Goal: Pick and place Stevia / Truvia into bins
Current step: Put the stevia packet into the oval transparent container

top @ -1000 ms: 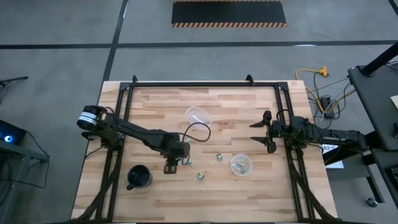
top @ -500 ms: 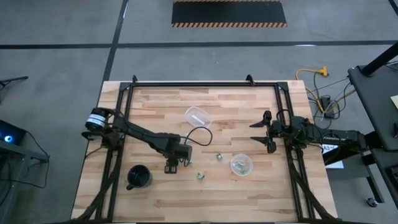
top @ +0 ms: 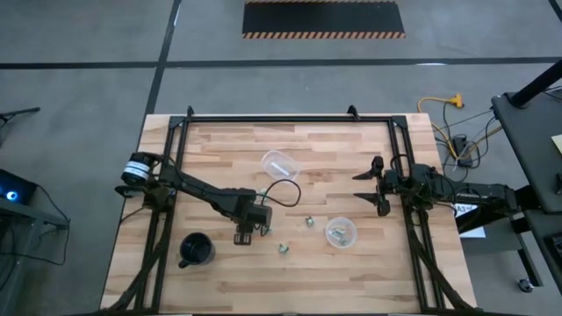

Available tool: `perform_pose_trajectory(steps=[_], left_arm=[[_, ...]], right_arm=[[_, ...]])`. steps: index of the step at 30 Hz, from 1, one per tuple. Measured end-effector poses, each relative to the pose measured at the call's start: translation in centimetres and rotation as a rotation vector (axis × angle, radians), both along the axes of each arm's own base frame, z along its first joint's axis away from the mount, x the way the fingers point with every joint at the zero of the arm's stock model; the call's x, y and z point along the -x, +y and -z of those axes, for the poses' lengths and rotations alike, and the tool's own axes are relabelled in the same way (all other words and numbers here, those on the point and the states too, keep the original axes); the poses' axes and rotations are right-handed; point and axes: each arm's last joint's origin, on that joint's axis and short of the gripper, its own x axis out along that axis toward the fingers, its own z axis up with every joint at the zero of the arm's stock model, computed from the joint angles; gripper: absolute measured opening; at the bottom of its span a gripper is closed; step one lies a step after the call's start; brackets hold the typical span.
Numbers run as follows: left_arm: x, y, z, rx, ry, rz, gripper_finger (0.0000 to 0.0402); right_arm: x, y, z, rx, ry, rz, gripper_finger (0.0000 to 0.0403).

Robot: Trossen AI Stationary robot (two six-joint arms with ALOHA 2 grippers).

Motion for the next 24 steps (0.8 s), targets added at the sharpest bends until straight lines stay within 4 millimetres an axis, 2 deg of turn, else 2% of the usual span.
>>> perform_pose_trajectory(steps=[7, 13, 24], left_arm=[[0.0, 0.1, 0.0, -0.013, 0.000, 0.006, 0.0012], [0.0, 0.1, -0.1, -0.015, -0.004, 0.028, 0.0005], [0.0, 0.1, -1.9, 0.012, -0.121, 0.058, 0.0002]], right_arm=[[0.0, 0.0, 0.0, 0.000, 0.000, 0.000, 0.0250], [0.0, 0.0, 0.0, 0.000, 0.000, 0.000, 0.0254], [0.0, 0.0, 0.0, 0.000, 0.000, 0.000, 0.0247]])
